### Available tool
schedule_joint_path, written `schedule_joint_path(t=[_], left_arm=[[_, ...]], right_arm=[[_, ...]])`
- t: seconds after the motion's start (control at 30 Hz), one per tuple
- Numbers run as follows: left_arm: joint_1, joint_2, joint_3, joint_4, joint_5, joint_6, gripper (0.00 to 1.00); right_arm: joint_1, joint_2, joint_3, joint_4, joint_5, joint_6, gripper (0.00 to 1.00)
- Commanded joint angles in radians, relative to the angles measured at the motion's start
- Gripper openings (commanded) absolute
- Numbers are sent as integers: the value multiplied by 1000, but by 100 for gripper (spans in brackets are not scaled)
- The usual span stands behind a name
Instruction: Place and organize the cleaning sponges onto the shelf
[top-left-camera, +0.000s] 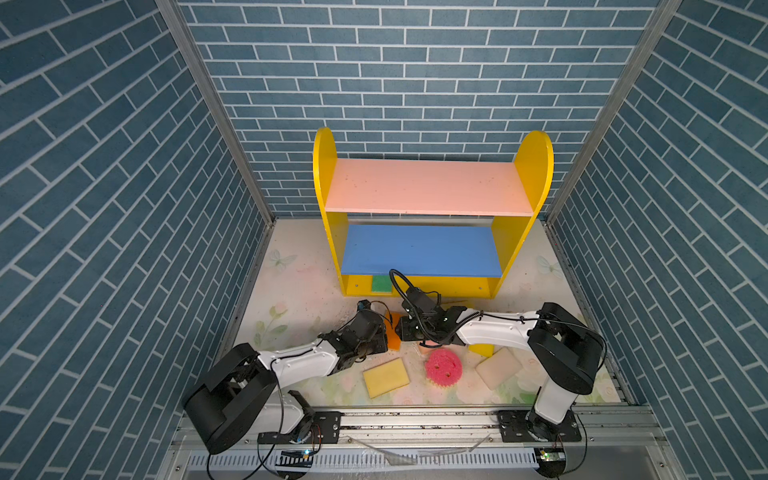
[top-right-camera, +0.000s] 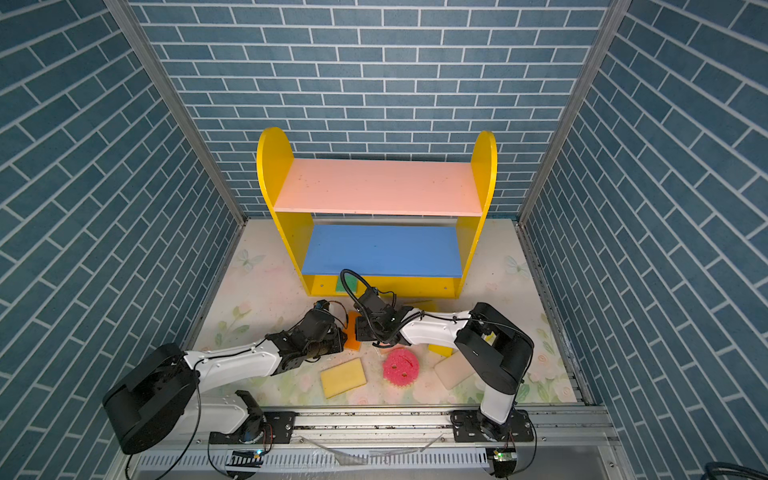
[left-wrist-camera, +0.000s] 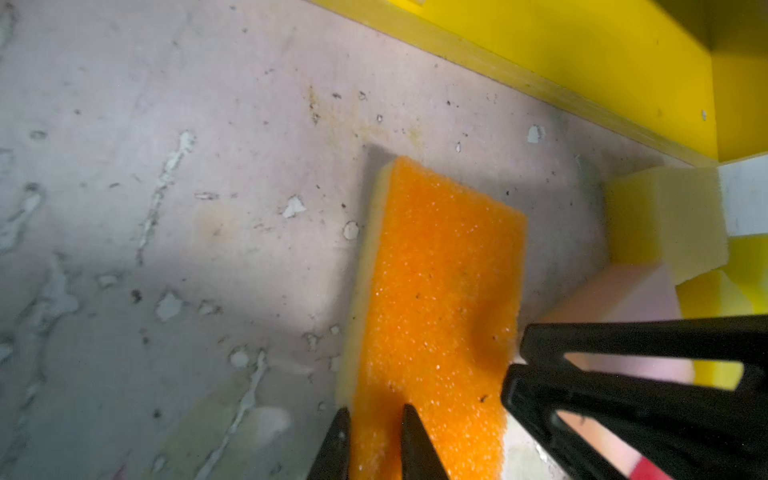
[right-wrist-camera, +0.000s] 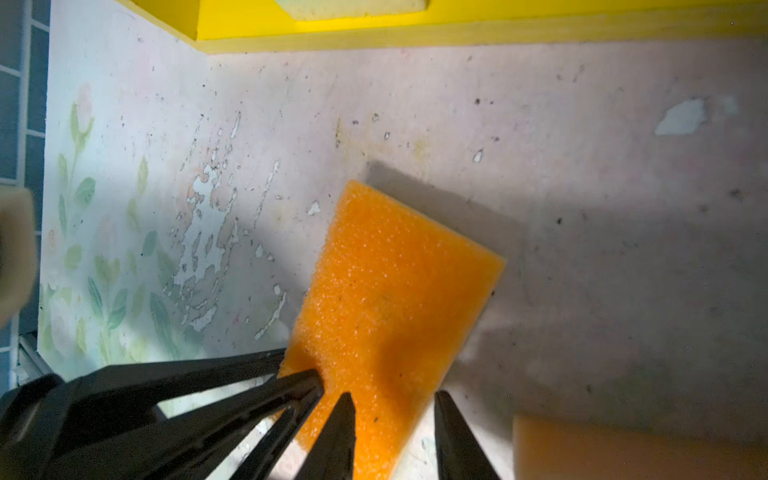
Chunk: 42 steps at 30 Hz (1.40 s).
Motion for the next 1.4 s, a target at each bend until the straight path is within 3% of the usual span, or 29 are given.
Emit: schedule_joint_path(t=[0.0, 0.23, 0.53, 1.37], left_arm=[[4, 46, 20, -12, 13, 13, 14], [4, 53, 61, -8, 6, 31, 12], [4, 101, 134, 49, 33, 24, 12], [4, 88, 238, 66, -6, 12, 13]], right_arm=[[-7, -76, -44, -7, 56, 19, 34], [-11, -160, -95, -69, 124, 8, 36], [-17, -146, -90, -52, 125, 14, 38], [-100, -175, -203, 224, 105, 95, 38]])
